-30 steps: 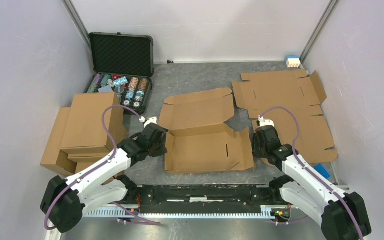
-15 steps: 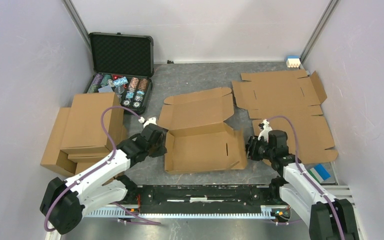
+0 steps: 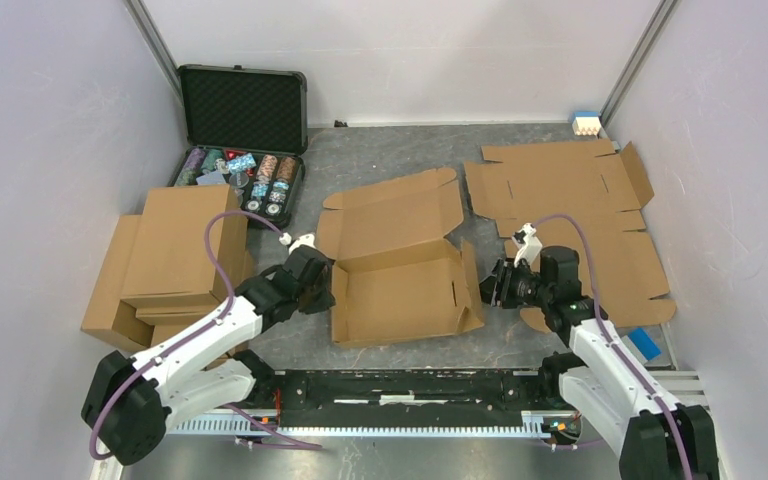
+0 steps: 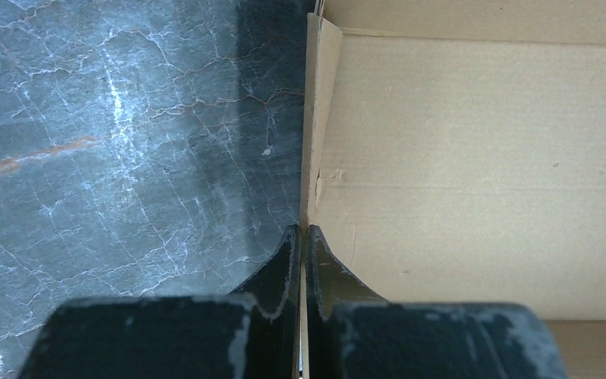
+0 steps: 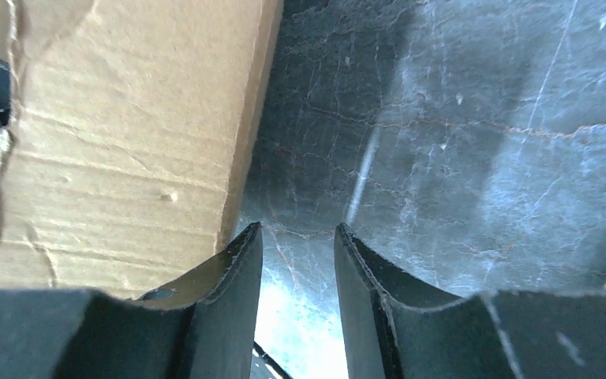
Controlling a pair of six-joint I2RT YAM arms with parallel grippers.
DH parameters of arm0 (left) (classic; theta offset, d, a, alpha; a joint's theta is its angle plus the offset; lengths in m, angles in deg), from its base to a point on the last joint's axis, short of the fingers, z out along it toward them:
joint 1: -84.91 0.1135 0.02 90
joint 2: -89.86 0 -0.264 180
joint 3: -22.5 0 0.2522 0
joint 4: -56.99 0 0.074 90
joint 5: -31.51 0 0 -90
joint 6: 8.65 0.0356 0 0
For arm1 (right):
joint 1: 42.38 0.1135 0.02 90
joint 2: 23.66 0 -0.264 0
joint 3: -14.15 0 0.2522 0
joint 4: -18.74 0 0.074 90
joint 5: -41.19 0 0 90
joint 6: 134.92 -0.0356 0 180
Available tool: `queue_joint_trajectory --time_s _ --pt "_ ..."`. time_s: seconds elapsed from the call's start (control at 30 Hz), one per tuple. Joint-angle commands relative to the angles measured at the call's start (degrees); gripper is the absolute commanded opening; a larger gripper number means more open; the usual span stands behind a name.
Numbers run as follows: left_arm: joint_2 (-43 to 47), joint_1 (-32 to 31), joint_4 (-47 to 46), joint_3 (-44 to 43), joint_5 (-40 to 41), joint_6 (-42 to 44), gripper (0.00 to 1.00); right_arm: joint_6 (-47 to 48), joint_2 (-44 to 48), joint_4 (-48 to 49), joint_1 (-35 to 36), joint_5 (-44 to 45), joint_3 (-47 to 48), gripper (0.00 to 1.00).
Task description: Fold the paper box
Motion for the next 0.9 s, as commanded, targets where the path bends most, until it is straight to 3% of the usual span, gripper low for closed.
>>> queue_joint_trajectory --time_s 0.0,0.17,0.3,0.67,0.87 --pt "-1.8 -1.6 2.2 -2.6 0.1 1.0 0.02 5.7 -1.5 -5.2 2.7 5.9 5.0 0.44" --pt "-4.4 -3.7 2.3 -4.6 1.7 0.7 0.02 6.3 -4.3 -7.3 10.3 15.3 7.7 0.45" --pt "-4.6 -3.8 2.6 -4.9 2.1 0.7 0.02 7.1 -4.8 -7.7 11.3 18.3 8.2 0.48" --pt "-4.5 -3.8 3.1 -5.0 2.6 0.8 0.02 3.1 0.1 -1.6 11.3 16.0 3.8 0.51" --pt "-4.8 -3.8 3.1 -4.8 2.8 0.8 0.02 -2.0 0.5 5.8 11.3 9.8 0.5 0.5"
